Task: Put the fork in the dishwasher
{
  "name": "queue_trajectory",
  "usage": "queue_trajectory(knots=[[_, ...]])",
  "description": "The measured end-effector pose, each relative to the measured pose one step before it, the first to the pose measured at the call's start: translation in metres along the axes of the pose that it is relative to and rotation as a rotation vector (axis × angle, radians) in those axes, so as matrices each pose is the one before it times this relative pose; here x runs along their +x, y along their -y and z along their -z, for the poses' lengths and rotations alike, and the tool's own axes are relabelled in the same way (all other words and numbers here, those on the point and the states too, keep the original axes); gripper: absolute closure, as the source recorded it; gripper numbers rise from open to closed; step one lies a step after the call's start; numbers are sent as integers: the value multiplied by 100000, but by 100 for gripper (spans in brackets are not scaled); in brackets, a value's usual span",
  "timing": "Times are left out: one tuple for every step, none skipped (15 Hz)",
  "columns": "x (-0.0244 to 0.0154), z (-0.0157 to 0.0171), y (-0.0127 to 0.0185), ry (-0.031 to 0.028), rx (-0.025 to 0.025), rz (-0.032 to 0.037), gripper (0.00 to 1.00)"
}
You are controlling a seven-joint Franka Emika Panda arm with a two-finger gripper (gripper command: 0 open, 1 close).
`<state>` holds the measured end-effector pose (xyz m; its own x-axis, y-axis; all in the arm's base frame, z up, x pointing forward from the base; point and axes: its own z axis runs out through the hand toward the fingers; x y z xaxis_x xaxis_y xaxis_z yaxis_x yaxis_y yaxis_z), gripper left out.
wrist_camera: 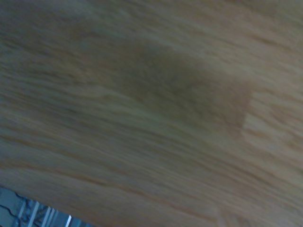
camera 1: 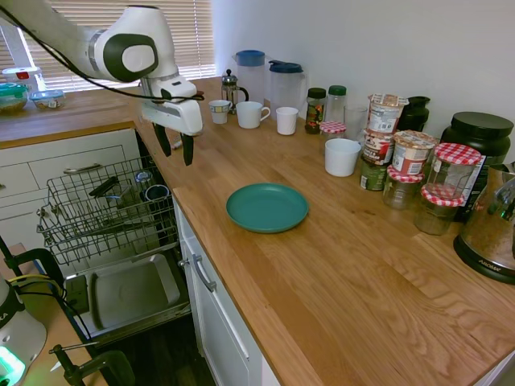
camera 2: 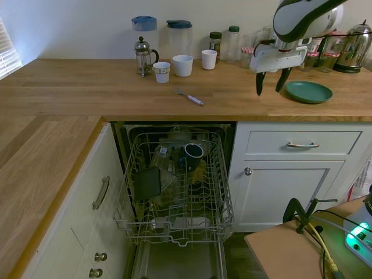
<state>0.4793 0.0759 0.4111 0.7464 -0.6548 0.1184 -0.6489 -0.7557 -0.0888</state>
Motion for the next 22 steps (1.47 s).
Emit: queue_trajectory(knots=[[279, 288, 1848, -503, 1358, 2194, 0], [468, 225, 2020, -856, 1474, 2424, 0], [559, -114, 2093, -810, 1143, 2640, 0], [477, -331, 2095, -593, 920, 2708, 0], [509, -439, 2013, -419, 801, 2619, 0], [388, -697, 2065, 170, 536, 2605, 0], [222, -797, 1965, 690, 361, 2438, 0], [186, -808, 1890, 936, -337, 2358, 0], [226, -632, 1839, 824, -132, 2212, 0], [199, -634, 1749, 1048, 149, 2119, 0], [255, -516, 1600, 713, -37, 1993, 0], [341, -552, 1373, 432, -431, 1729, 0], [375, -539, 1136, 436, -408, 1435, 0], [441, -524, 907, 431, -319, 1211, 0], [396, -490, 745, 783, -44, 1638, 0], [304, -394, 593, 687, 126, 1347, 0], [204, -421, 519, 887, -140, 709, 0], [61, -458, 433, 1102, -358, 750, 0], [-22, -466, 376, 1060, -628, 589, 0], [-51, -496, 266, 945, -915, 294, 0], [2, -426, 187, 529, -725, 150, 0], [-48, -322, 107, 371, -576, 120, 0]])
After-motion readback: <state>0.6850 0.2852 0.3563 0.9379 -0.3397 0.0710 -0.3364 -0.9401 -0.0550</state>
